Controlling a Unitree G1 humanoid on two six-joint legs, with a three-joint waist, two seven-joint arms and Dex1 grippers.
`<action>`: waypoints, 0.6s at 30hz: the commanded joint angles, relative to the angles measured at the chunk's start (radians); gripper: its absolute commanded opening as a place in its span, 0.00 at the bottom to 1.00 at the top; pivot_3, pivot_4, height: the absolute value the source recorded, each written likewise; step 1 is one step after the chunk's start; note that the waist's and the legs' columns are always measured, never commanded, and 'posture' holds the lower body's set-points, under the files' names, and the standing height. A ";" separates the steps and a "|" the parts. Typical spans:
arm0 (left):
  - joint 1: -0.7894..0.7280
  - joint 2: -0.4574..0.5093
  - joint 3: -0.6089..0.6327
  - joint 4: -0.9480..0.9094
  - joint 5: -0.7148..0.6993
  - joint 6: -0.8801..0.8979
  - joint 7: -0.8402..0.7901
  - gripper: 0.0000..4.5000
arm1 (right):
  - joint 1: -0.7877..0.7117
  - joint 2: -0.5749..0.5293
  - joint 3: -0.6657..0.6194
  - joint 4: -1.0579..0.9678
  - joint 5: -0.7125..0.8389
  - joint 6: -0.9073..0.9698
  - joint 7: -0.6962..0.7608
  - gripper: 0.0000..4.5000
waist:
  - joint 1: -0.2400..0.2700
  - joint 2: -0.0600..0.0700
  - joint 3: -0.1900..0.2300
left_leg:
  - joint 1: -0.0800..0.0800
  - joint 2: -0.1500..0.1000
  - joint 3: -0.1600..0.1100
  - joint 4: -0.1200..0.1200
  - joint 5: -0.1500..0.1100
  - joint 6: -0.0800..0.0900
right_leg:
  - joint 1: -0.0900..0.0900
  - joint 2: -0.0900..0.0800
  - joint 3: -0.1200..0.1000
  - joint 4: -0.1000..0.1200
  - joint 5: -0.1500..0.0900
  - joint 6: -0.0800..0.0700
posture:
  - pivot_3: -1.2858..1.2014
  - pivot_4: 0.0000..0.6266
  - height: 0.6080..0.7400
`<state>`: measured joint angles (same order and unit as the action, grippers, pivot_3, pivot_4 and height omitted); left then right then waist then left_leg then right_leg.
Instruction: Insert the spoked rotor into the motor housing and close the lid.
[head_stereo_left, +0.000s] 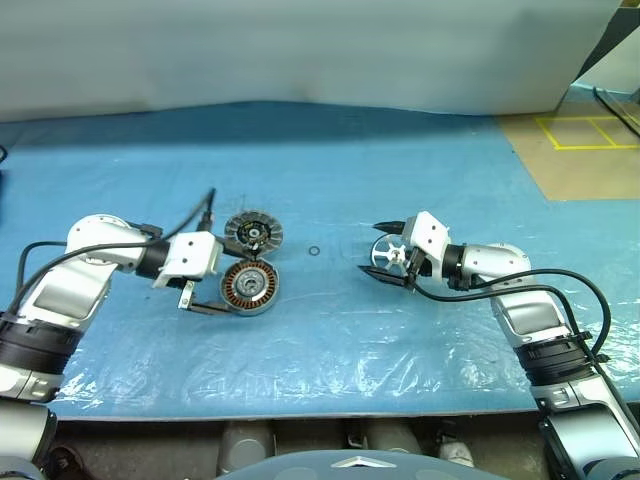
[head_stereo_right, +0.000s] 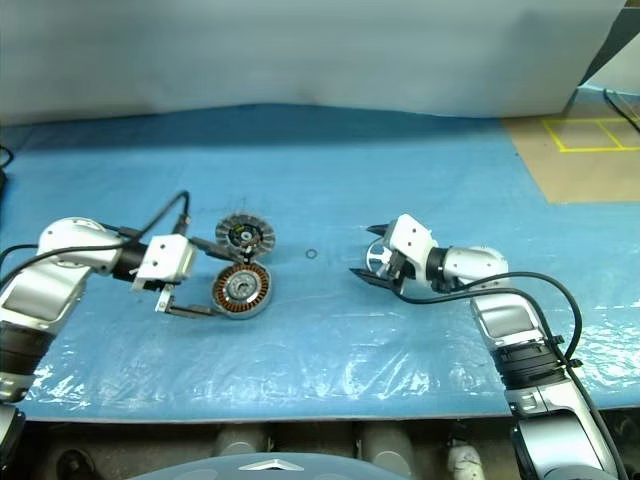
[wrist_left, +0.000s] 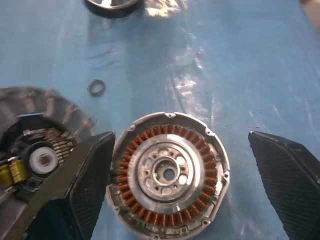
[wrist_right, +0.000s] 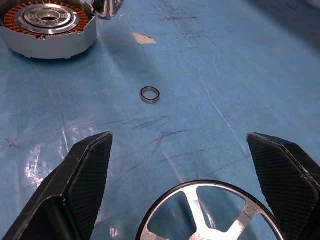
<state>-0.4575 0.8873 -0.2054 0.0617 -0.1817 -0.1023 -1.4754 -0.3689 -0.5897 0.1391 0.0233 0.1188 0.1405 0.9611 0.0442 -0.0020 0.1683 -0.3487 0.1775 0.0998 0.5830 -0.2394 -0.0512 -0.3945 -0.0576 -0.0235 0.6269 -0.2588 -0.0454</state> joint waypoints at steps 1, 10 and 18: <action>-0.070 -0.011 -0.045 0.074 0.051 -0.127 -0.067 0.99 | -0.009 -0.004 -0.006 -0.030 -0.009 -0.027 -0.014 1.00 | -0.001 0.000 0.000 | 0.000 0.000 0.000 0.000 0.000 0.000 | 0.000 0.000 0.000 0.000 0.000 0.000 | 0.52 0.24 1.00; -0.189 -0.044 -0.102 0.256 0.128 -0.320 -0.126 0.99 | -0.004 -0.004 -0.010 -0.049 -0.011 -0.019 -0.034 1.00 | 0.000 0.000 0.000 | 0.000 0.000 0.000 0.000 0.000 0.000 | 0.000 0.000 0.000 0.001 0.001 0.002 | 0.52 0.24 1.00; -0.186 -0.027 -0.155 0.233 0.111 -0.353 -0.139 0.99 | -0.008 -0.003 -0.013 -0.034 -0.010 -0.026 -0.035 1.00 | 0.003 0.000 0.000 | 0.000 0.000 0.000 0.000 0.000 -0.001 | 0.000 0.000 0.000 0.002 0.002 0.002 | 0.52 0.24 1.00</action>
<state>-0.6281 0.8429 -0.3541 0.3187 -0.0538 -0.4389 -1.6102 -0.3698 -0.5894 0.1399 0.0183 0.1024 0.1311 0.9306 0.0475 -0.0020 0.1683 -0.3492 0.1778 0.0997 0.5829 -0.2394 -0.0520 -0.3947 -0.0575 -0.0237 0.6286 -0.2572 -0.0430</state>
